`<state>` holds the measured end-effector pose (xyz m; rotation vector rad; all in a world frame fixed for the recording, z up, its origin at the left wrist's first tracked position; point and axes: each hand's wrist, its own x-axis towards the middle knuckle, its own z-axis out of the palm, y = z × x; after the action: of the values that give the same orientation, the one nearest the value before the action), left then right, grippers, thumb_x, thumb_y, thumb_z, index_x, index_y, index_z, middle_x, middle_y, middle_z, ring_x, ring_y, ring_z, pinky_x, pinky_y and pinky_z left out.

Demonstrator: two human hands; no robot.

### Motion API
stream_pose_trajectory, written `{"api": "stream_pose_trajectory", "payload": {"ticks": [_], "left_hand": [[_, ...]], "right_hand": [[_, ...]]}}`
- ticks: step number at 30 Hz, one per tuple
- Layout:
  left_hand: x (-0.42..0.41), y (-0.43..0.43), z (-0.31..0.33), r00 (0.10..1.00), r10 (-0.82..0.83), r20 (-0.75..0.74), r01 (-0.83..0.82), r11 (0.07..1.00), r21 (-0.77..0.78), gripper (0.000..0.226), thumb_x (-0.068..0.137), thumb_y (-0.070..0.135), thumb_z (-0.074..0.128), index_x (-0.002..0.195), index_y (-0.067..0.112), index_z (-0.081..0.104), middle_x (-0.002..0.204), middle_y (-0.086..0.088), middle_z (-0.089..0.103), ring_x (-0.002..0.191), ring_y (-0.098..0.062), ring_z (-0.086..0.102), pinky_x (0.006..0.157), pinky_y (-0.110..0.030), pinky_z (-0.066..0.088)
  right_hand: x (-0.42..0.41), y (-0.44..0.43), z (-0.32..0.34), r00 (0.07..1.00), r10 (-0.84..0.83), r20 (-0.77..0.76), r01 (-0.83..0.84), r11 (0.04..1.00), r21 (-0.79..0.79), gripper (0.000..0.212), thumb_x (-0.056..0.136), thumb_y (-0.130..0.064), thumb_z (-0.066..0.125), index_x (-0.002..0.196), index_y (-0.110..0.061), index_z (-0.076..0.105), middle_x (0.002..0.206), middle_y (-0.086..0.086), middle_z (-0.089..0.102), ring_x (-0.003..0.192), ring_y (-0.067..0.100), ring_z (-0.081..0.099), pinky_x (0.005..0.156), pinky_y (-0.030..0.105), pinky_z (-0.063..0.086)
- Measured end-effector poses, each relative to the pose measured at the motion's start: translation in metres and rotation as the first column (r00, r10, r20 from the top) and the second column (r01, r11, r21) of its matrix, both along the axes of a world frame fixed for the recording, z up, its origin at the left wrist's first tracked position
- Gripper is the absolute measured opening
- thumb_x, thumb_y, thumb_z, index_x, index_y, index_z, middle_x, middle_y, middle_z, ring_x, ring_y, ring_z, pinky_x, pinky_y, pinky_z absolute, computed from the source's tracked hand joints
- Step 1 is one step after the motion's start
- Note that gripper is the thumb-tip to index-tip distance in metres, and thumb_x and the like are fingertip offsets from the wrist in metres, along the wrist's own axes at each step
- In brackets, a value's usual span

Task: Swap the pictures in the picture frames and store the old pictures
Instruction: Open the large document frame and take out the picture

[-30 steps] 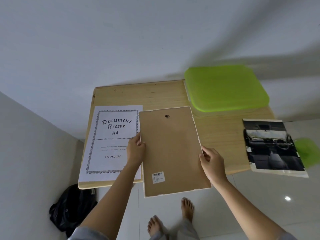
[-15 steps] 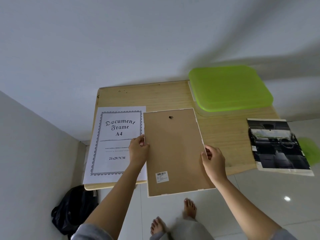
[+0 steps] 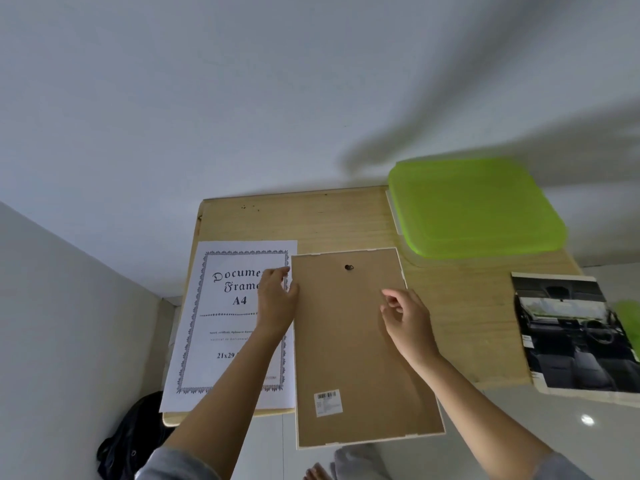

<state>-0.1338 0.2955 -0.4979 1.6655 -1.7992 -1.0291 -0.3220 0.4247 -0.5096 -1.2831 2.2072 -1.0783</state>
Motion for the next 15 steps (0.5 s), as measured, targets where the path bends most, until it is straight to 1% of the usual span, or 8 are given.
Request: {"api": "stream_pose_trajectory", "payload": {"ticks": [2, 3, 4, 6, 8, 11, 13, 15], "left_hand": [[-0.01, -0.016, -0.001, 0.994, -0.088, 0.066, 0.091, 0.995, -0.049, 0.034, 0.09, 0.009, 0.051, 0.123, 0.003, 0.055, 0.121, -0.009, 0.052, 0.115, -0.022, 0.047, 0.091, -0.023, 0.035], [-0.016, -0.024, -0.003, 0.986, -0.135, 0.098, 0.141, 0.988, -0.059, 0.033, 0.091, 0.009, 0.05, 0.123, 0.003, 0.056, 0.121, -0.009, 0.052, 0.117, -0.023, 0.046, 0.094, -0.024, 0.035], [-0.021, -0.031, -0.004, 0.977, -0.172, 0.125, 0.181, 0.981, -0.066, 0.033, 0.091, 0.01, 0.05, 0.123, 0.003, 0.056, 0.122, -0.009, 0.052, 0.119, -0.023, 0.044, 0.097, -0.025, 0.034], [-0.029, -0.04, -0.008, 0.962, -0.212, 0.172, 0.225, 0.972, -0.064, 0.032, 0.093, 0.013, 0.049, 0.123, 0.004, 0.057, 0.123, -0.008, 0.052, 0.121, -0.023, 0.041, 0.096, -0.023, 0.031], [-0.035, -0.048, -0.013, 0.958, -0.216, 0.191, 0.229, 0.972, -0.049, 0.03, 0.093, 0.015, 0.05, 0.12, 0.006, 0.06, 0.122, -0.007, 0.054, 0.121, -0.022, 0.04, 0.091, -0.021, 0.029], [-0.04, -0.057, -0.016, 0.952, -0.224, 0.21, 0.237, 0.971, -0.038, 0.024, 0.091, 0.018, 0.054, 0.109, 0.009, 0.067, 0.113, -0.007, 0.058, 0.114, -0.021, 0.044, 0.087, -0.026, 0.034], [-0.041, -0.064, -0.016, 0.957, -0.216, 0.195, 0.226, 0.974, -0.029, 0.019, 0.089, 0.019, 0.057, 0.099, 0.009, 0.071, 0.104, -0.006, 0.061, 0.106, -0.021, 0.048, 0.083, -0.027, 0.036], [-0.041, -0.07, -0.014, 0.962, -0.222, 0.158, 0.226, 0.974, -0.005, 0.018, 0.088, 0.02, 0.06, 0.093, 0.008, 0.072, 0.096, -0.007, 0.062, 0.097, -0.02, 0.053, 0.079, -0.027, 0.038]], "right_hand": [[-0.002, -0.023, -0.003, 0.998, 0.065, 0.0, -0.065, 0.998, 0.005, 0.026, 0.083, 0.001, 0.061, 0.107, -0.007, 0.064, 0.098, 0.005, 0.058, 0.083, 0.01, 0.055, 0.078, 0.007, 0.042], [-0.002, -0.035, -0.005, 0.995, 0.096, -0.005, -0.096, 0.995, 0.007, 0.026, 0.083, 0.001, 0.061, 0.107, -0.006, 0.064, 0.097, 0.006, 0.059, 0.083, 0.011, 0.055, 0.078, 0.009, 0.043], [-0.002, -0.045, -0.007, 0.992, 0.126, -0.013, -0.126, 0.992, 0.003, 0.026, 0.082, 0.001, 0.061, 0.107, -0.006, 0.064, 0.095, 0.007, 0.059, 0.082, 0.012, 0.055, 0.078, 0.014, 0.045], [-0.002, -0.062, -0.009, 0.983, 0.18, -0.033, -0.18, 0.983, -0.017, 0.027, 0.081, 0.004, 0.06, 0.106, -0.006, 0.066, 0.09, 0.005, 0.058, 0.079, 0.014, 0.056, 0.076, 0.023, 0.048], [-0.004, -0.076, -0.012, 0.975, 0.219, -0.046, -0.221, 0.975, -0.034, 0.03, 0.08, 0.005, 0.061, 0.107, -0.006, 0.066, 0.089, 0.003, 0.057, 0.078, 0.015, 0.057, 0.075, 0.022, 0.048], [-0.008, -0.088, -0.017, 0.966, 0.251, -0.061, -0.256, 0.964, -0.074, 0.028, 0.078, 0.007, 0.063, 0.103, -0.004, 0.068, 0.089, 0.006, 0.059, 0.074, 0.013, 0.059, 0.074, 0.019, 0.048], [-0.01, -0.093, -0.02, 0.962, 0.266, -0.068, -0.272, 0.957, -0.103, 0.022, 0.077, 0.006, 0.066, 0.095, -0.003, 0.07, 0.085, 0.009, 0.062, 0.069, 0.012, 0.06, 0.069, 0.021, 0.049], [-0.011, -0.095, -0.023, 0.96, 0.27, -0.077, -0.278, 0.953, -0.124, 0.015, 0.076, 0.006, 0.067, 0.086, -0.003, 0.072, 0.079, 0.009, 0.062, 0.066, 0.007, 0.057, 0.064, 0.018, 0.048]]}}
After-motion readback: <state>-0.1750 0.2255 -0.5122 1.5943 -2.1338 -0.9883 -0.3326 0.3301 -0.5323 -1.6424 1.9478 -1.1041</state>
